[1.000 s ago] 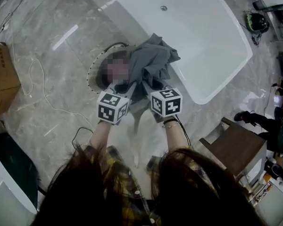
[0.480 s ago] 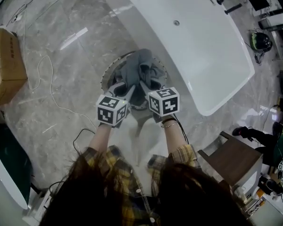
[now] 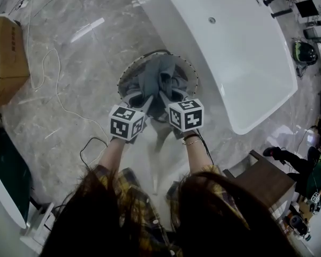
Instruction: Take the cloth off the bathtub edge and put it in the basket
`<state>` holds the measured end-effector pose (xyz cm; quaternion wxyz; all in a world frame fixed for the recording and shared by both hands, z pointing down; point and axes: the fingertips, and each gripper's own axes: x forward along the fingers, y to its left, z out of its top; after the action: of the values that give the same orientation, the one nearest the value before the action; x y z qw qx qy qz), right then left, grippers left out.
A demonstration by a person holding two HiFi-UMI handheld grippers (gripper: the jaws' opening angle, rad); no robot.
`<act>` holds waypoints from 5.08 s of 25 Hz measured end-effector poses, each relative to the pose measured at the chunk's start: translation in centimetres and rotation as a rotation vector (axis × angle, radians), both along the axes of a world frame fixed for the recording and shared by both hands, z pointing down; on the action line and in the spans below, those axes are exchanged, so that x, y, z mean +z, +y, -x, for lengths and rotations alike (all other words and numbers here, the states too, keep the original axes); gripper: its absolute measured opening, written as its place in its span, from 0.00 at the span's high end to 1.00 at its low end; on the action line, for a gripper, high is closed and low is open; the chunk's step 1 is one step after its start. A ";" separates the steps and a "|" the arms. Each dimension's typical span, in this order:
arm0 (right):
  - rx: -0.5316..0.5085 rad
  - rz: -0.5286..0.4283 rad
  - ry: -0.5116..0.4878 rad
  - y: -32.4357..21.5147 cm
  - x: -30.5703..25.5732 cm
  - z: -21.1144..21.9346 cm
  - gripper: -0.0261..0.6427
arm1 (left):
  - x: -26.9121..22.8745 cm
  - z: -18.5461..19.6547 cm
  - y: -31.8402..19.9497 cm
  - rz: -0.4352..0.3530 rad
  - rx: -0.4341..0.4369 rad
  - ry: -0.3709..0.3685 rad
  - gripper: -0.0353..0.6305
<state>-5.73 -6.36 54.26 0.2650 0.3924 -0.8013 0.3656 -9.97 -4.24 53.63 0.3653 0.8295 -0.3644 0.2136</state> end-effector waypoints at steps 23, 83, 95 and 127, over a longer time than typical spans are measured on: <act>-0.047 0.153 0.135 0.7 15.8 -2.8 0.85 | 15.5 -1.3 0.3 0.203 0.056 -0.075 0.85; -0.081 0.300 0.302 1.0 19.2 -5.5 0.77 | 17.7 -2.4 -1.9 0.279 0.183 -0.271 0.71; -0.077 0.161 0.312 -1.6 9.1 -5.7 0.77 | 8.8 -2.4 -3.3 0.135 0.193 -0.259 0.71; 0.018 -0.351 0.034 -4.7 -23.8 -1.4 0.83 | -23.6 -0.9 -5.3 -0.350 -0.015 0.108 0.73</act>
<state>-4.38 -11.02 30.47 0.2025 0.4457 -0.8449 0.2156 -9.09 -9.56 29.99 0.2360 0.8880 -0.3819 0.0994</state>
